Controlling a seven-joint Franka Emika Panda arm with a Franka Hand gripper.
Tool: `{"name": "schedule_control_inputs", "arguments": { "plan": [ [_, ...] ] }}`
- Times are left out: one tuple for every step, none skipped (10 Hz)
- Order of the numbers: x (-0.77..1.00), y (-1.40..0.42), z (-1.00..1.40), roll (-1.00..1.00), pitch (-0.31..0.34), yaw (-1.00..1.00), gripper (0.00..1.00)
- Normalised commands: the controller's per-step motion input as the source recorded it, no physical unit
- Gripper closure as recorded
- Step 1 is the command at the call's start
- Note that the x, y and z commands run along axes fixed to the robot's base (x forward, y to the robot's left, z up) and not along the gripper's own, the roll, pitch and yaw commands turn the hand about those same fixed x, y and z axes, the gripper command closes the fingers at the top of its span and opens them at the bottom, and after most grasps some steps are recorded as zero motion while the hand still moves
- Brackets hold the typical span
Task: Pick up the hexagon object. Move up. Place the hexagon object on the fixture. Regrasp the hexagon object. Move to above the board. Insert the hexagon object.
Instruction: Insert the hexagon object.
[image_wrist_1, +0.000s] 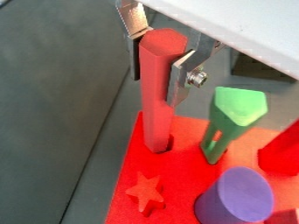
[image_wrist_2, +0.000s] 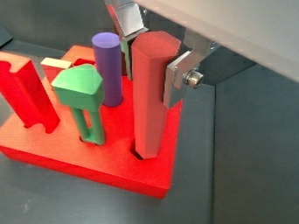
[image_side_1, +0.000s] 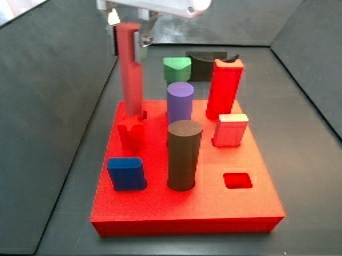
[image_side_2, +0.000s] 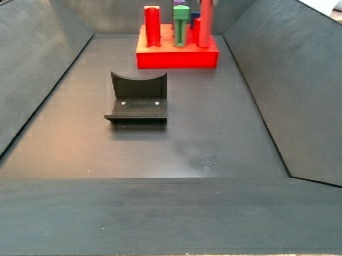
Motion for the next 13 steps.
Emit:
{"name": "schedule_control_inputs", "arguments": {
  "plan": [
    [-0.27,0.03,-0.43,0.24,-0.196,0.40,1.00],
    [-0.05,0.00,-0.59,0.14,-0.234,0.28,1.00],
    [0.00,0.00,-0.48,0.03,-0.136,0.00,1.00],
    [0.14,0.04,-0.15,0.00,0.000,-0.09,1.00],
    [0.26,0.08,-0.18,-0.01,0.000,-0.14,1.00],
    [0.39,0.10,-0.28,0.00,0.000,-0.09,1.00],
    [0.25,0.14,-0.32,0.07,0.000,0.00,1.00],
    [0.00,0.04,-0.37,0.18,0.000,0.14,1.00],
    [0.00,0.00,-0.53,0.24,-0.057,0.22,1.00],
    [0.00,0.00,-0.59,0.17,-0.133,0.16,1.00],
    [0.00,-0.03,-0.25,0.00,-0.163,-0.02,1.00],
    [0.01,0.00,-0.11,0.00,-0.061,0.00,1.00],
    [0.00,0.00,0.00,0.00,0.000,0.00,1.00]
  ]
}}
